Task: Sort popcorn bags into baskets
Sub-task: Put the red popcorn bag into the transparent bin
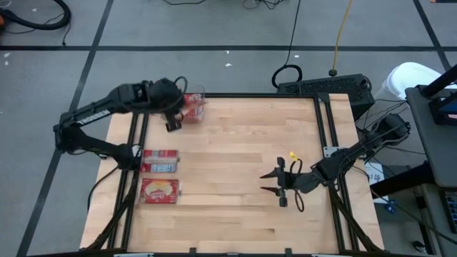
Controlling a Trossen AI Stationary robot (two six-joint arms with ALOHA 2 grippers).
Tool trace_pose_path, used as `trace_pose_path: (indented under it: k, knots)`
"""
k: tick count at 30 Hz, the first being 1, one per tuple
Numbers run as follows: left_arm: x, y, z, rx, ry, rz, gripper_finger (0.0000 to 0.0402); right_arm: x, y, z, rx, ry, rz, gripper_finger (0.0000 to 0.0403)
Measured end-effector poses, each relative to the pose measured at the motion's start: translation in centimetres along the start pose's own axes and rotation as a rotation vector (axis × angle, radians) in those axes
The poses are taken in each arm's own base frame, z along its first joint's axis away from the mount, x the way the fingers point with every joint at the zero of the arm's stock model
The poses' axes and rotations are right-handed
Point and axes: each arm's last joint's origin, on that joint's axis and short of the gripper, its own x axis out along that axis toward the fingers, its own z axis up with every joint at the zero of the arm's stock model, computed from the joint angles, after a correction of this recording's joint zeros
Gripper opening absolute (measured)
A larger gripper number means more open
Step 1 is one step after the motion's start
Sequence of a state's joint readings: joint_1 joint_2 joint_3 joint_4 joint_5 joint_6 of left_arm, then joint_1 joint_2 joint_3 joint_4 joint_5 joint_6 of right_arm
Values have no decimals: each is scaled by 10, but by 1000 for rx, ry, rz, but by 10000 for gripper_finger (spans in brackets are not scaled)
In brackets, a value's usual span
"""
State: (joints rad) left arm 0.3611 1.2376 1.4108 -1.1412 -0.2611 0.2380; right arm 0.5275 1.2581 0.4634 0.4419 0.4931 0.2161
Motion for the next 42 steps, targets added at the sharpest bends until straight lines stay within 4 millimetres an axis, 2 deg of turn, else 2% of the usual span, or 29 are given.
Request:
trace_pose_path:
  k: [5,11,18,23,31,42]
  knots:
    - [18,29,-10,-4,132,26,23,-2,3,0,2,-3,16,169]
    - [55,51,-19,40,317,-26,39,-2,4,-1,14,-3,16,169]
    - [96,64,-23,133,441,-126,26,-2,4,-1,32,-2,16,169]
    - [117,69,-28,189,485,-211,48,-2,4,-1,31,-1,16,169]
    - [135,76,-31,228,514,-231,64,-2,3,-1,27,4,15,169]
    - [138,82,-27,247,475,-162,69,-2,3,-1,24,6,15,169]
